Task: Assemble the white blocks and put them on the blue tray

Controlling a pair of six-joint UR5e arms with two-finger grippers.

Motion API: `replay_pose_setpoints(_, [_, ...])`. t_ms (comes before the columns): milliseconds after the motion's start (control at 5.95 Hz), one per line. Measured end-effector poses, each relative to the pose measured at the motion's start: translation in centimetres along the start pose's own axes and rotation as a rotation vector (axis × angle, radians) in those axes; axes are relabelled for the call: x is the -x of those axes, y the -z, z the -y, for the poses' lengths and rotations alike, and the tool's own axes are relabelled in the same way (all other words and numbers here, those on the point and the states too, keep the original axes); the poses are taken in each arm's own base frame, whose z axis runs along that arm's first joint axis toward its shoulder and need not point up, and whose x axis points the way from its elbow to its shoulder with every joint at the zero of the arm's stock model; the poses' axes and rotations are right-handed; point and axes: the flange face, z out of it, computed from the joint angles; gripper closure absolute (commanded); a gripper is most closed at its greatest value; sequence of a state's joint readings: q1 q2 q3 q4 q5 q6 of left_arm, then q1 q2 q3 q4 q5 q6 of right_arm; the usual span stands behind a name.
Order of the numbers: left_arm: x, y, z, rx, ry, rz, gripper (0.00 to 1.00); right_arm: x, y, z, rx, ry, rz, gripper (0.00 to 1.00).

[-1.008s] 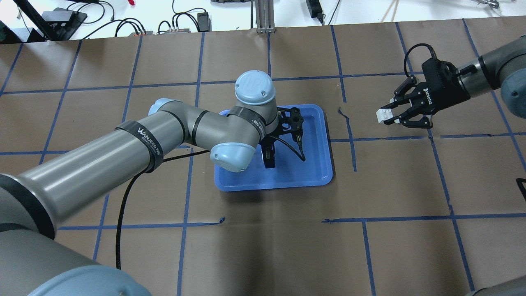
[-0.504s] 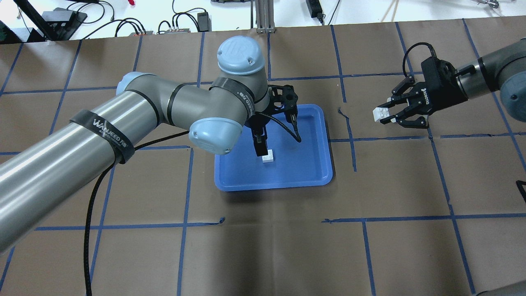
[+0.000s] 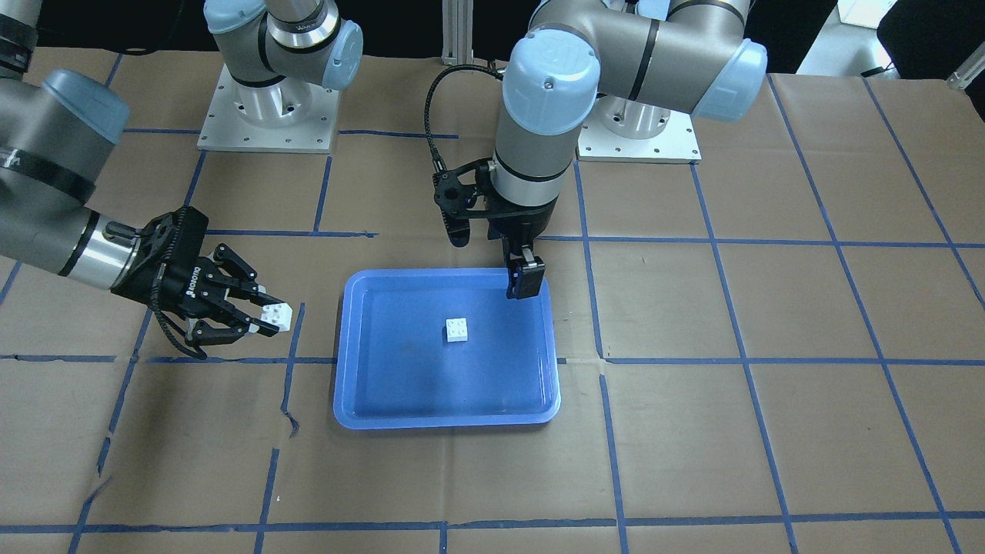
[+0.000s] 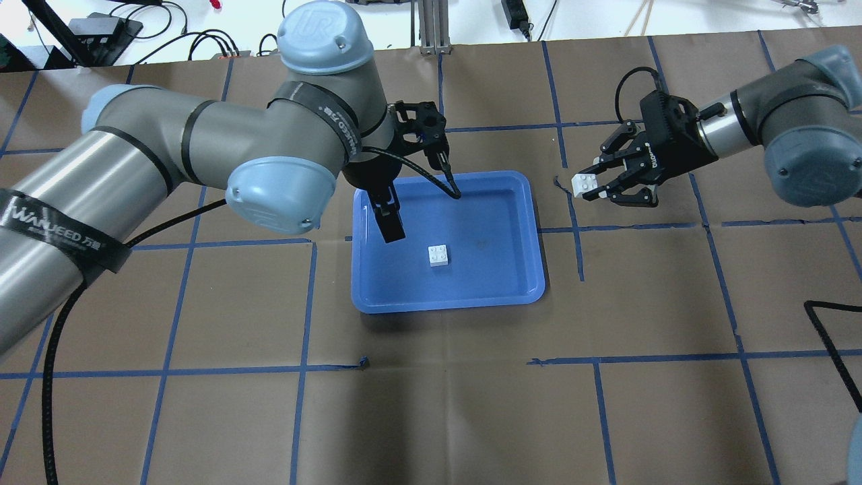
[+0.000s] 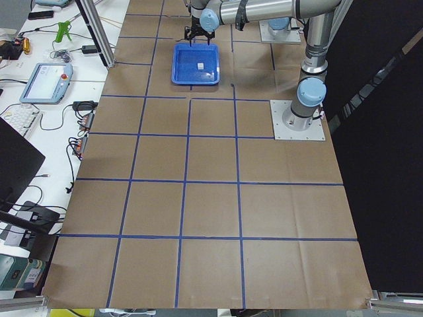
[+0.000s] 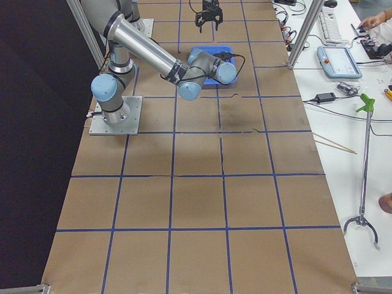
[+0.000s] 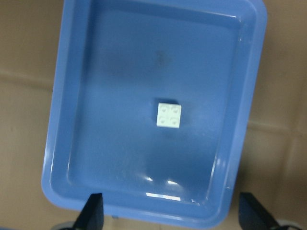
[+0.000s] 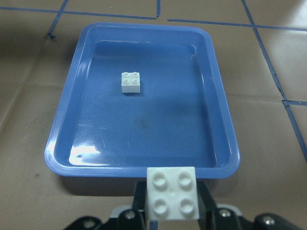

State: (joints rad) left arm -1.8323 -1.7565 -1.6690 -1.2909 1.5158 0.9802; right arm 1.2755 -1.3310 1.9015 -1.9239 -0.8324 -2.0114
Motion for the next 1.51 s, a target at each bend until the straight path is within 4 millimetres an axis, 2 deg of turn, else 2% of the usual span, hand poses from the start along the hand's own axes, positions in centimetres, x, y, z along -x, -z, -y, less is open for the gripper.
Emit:
replay_pose_setpoints(168, [0.2, 2.6, -2.1, -0.005, 0.175, 0.010, 0.01, 0.7, -3.0, 1.9, 0.017, -0.011, -0.013, 0.74])
replay_pose_setpoints(336, [-0.6, 5.7, -3.6, -0.031, 0.378, 0.048, 0.01, 1.9, -6.4, 3.8, 0.032, -0.030, -0.029, 0.74])
replay_pose_setpoints(672, [-1.8, 9.7, -5.2, -0.090, 0.754, 0.115, 0.01, 3.5, -11.9, 6.4, 0.056, -0.077, -0.056, 0.74])
replay_pose_setpoints(1008, [-2.2, 11.9, -6.8, -0.112, 1.011, 0.168, 0.01, 4.1, -16.4, 6.7, 0.100, -0.102, -0.052, 0.74])
replay_pose_setpoints(1176, [-2.2, 12.3, -7.2, -0.122, 1.091, 0.170, 0.01, 4.3, -17.8, 6.4, 0.120, -0.114, -0.049, 0.74])
replay_pose_setpoints(1511, [-2.3, 12.7, -7.4, -0.129, 1.154, 0.168, 0.01, 4.5, -19.4, 5.9, 0.132, -0.119, -0.040, 0.74])
